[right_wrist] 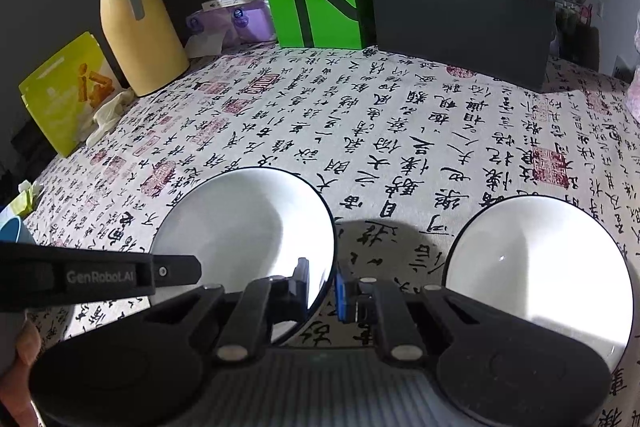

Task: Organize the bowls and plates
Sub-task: 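Lift the gripped white bowl with both grippers and carry it toward the blue bowl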

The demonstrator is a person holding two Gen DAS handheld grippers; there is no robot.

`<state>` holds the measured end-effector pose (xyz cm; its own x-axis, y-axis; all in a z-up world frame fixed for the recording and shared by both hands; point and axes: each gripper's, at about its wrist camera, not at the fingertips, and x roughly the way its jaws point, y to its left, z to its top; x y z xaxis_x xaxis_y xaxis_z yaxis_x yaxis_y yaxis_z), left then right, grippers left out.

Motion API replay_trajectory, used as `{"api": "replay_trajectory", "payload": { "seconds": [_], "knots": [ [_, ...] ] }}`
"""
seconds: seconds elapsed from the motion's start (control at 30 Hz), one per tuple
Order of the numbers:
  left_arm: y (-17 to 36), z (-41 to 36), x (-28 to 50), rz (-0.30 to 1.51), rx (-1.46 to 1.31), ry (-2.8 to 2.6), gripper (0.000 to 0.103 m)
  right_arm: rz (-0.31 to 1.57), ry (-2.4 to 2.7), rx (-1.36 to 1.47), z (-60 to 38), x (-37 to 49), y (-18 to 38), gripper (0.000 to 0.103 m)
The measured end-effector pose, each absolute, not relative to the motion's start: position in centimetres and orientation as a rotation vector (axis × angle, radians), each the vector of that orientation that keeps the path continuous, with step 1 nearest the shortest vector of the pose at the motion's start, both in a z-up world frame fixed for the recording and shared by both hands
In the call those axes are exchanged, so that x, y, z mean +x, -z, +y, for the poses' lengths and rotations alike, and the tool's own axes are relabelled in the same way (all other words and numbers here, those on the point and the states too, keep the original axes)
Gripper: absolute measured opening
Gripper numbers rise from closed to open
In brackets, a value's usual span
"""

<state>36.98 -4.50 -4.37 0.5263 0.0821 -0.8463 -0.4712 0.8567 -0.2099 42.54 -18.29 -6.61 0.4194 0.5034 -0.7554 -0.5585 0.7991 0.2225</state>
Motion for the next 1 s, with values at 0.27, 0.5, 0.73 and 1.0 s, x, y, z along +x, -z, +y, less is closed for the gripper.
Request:
{"api": "replay_trajectory", "payload": {
  "seconds": [0.27, 0.5, 0.73, 1.0],
  "knots": [
    [4.5, -5.0, 36.8, 0.962, -0.434, -0.339, 0.01, 0.908, -0.658, -0.045, -18.6, 42.4, 6.3, 0.012],
    [3.9, -4.5, 36.5, 0.948, -0.455, -0.326, 0.011, 0.889, -0.664, -0.043, -18.7, 42.2, 5.6, 0.012],
    [3.2, -3.8, 36.0, 0.931, -0.477, -0.323, 0.01, 0.866, -0.651, -0.084, -17.8, 41.4, 4.4, 0.012],
    [2.3, -3.2, 34.7, 0.915, -0.49, -0.317, 0.011, 0.861, -0.641, -0.096, -17.0, 40.4, 3.7, 0.012]
  ]
}}
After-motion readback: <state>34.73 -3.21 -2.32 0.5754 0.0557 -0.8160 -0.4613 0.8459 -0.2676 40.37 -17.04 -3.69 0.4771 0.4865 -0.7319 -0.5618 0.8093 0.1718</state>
